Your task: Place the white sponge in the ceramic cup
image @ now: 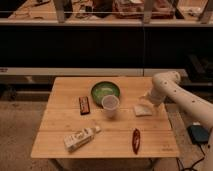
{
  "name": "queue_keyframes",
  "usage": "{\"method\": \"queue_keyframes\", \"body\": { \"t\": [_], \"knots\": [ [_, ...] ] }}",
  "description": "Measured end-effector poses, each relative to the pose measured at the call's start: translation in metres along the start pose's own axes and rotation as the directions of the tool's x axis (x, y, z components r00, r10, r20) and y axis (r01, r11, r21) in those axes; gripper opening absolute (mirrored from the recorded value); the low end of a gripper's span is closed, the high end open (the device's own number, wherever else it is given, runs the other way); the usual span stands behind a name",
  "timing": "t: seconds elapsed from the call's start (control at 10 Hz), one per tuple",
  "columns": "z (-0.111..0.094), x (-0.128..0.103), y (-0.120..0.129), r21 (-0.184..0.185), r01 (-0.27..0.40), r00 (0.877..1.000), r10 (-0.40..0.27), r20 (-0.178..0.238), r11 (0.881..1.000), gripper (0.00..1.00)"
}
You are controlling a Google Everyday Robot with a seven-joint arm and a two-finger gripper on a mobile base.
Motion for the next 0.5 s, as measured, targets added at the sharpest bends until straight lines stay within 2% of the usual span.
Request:
{"method": "queue_keyframes", "body": {
  "t": [0.5],
  "knots": [
    [0.029,-0.001,0.001,-0.005,-0.018,0.998,0.018,0.054,1.000,0.80]
  ]
}}
